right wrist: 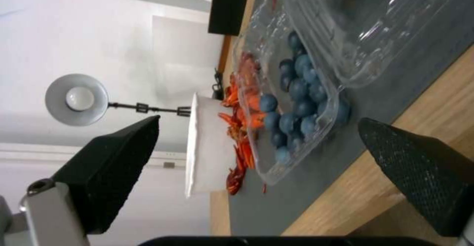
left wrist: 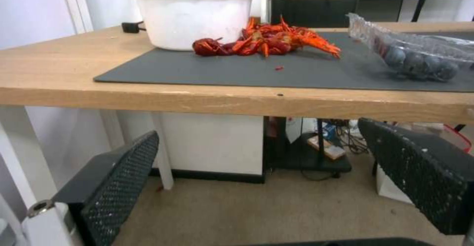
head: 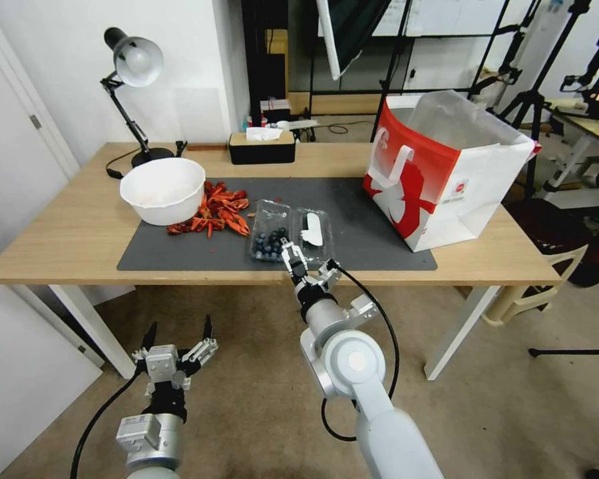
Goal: Close the takeout container lid, then place the container into the takeout bag.
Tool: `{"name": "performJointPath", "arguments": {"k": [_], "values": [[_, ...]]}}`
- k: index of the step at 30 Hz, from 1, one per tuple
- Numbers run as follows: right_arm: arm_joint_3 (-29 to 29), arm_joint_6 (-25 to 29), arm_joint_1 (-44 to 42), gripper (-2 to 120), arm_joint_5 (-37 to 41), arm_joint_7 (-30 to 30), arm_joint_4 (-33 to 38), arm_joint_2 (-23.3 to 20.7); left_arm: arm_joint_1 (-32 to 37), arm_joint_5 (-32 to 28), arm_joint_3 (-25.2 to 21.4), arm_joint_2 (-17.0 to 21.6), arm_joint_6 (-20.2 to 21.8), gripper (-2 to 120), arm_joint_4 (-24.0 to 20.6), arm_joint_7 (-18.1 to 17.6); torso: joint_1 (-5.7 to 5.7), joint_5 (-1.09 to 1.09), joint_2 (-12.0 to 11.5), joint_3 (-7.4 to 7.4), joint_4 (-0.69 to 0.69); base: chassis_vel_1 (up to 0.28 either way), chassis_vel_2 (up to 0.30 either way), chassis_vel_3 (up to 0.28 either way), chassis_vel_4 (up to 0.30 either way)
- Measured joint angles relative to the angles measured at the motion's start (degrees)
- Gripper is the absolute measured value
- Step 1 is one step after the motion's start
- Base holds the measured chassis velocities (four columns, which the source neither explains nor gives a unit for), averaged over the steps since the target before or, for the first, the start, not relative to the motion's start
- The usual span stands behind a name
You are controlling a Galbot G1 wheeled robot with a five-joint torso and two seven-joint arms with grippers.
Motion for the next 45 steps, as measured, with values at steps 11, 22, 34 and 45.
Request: {"name": "performJointPath", "arguments": {"k": [11, 22, 34, 45], "values": [[1.0, 0.88, 0.83, 100, 1.27, 1.12, -0.58, 0.47, 0.13, -0.03, 0.06, 0.08, 0.13, 100, -0.11, 0.01, 0.0, 0.0, 0.0, 0.0, 0.0, 0.0, 0.0, 0.0, 0.0], [1.38, 1.01, 1.06, 100, 1.74, 1.74, -1.34, 0.59, 0.31, -0.03, 0.05, -0.13, 0.12, 100, -0.34, 0.01, -0.01, 0.0, 0.0, 0.0, 0.0, 0.0, 0.0, 0.0, 0.0], [2.1, 1.33, 2.08, 100, 2.24, 1.71, -2.25, 0.65, 0.66, 0.4, 0.17, -0.55, -0.1, 100, -0.44, -0.02, -0.01, 0.0, 0.0, 0.0, 0.0, 0.0, 0.0, 0.0, 0.0], [3.09, 1.93, 3.38, 100, 1.61, 1.78, -3.97, 0.62, 1.3, 0.53, 0.24, -0.62, -0.33, 100, -0.98, -0.1, -0.02, 0.01, 0.0, 0.0, 0.0, 0.0, 0.0, 0.0, 0.0]]}}
